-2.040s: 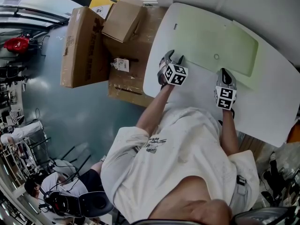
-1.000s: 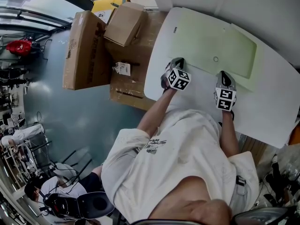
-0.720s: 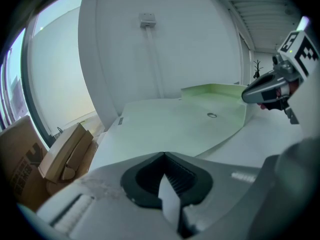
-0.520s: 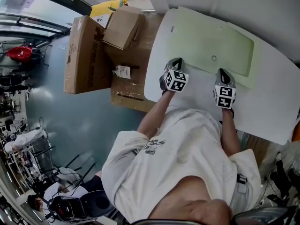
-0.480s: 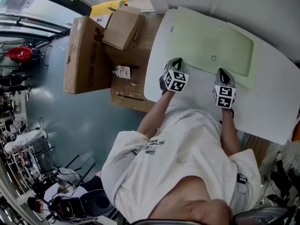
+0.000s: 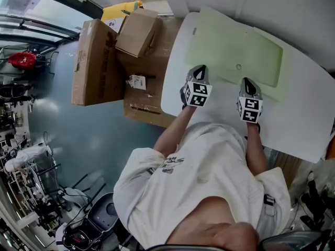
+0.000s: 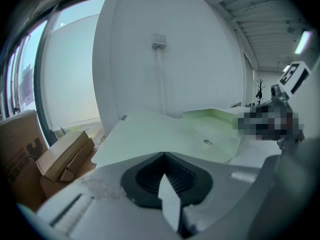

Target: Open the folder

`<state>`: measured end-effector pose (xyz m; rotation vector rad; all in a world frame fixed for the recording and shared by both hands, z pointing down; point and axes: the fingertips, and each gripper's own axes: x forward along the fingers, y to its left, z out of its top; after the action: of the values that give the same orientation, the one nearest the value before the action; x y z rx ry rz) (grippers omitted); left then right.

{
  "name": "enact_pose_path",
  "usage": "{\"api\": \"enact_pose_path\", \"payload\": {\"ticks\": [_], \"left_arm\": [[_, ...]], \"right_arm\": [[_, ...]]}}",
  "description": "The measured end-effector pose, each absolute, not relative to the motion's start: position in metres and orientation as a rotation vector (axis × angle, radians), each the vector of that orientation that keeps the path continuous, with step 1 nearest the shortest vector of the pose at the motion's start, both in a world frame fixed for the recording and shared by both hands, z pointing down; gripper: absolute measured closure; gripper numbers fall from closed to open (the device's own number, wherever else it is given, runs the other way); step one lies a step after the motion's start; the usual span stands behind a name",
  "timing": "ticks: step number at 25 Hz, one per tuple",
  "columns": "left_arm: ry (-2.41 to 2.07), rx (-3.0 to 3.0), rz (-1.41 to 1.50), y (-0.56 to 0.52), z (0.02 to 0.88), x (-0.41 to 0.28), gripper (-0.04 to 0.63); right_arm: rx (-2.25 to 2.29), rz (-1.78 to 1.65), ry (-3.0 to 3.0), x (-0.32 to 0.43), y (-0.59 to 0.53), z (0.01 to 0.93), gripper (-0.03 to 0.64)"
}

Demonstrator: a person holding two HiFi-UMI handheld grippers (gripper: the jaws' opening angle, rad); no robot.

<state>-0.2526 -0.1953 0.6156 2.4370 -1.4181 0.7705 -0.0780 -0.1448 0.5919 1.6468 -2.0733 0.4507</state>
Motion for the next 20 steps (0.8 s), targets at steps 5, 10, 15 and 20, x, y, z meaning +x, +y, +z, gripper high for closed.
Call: {"api": "enact_pose_path", "payload": {"ticks": [5,10,15,20], "left_arm": [[-1.43,2.456,0.705,-0.194,0.597,-0.247,0.595],[-1.45,2.489,0.626,-0.196,0.571,-0.242,0.595],[-1.451,2.571,0.523,-0.197,0.528,-0.236,0.595],[-1.495,2.63,0.374,-0.197,0.489,-0.235,0.595]], "right_arm": [[1.683,0.454,-2.1,-0.077,-0.146,0.575,0.618],[1.719,0.404,-2.132,-0.076,-0.152,0.544,0.618],[1.767,0.344,-2.167,-0.077,-0.157,0.507,0.618],[1.847,0.229,-2.2,-0.073,-0.162,0.464,0.618]]}}
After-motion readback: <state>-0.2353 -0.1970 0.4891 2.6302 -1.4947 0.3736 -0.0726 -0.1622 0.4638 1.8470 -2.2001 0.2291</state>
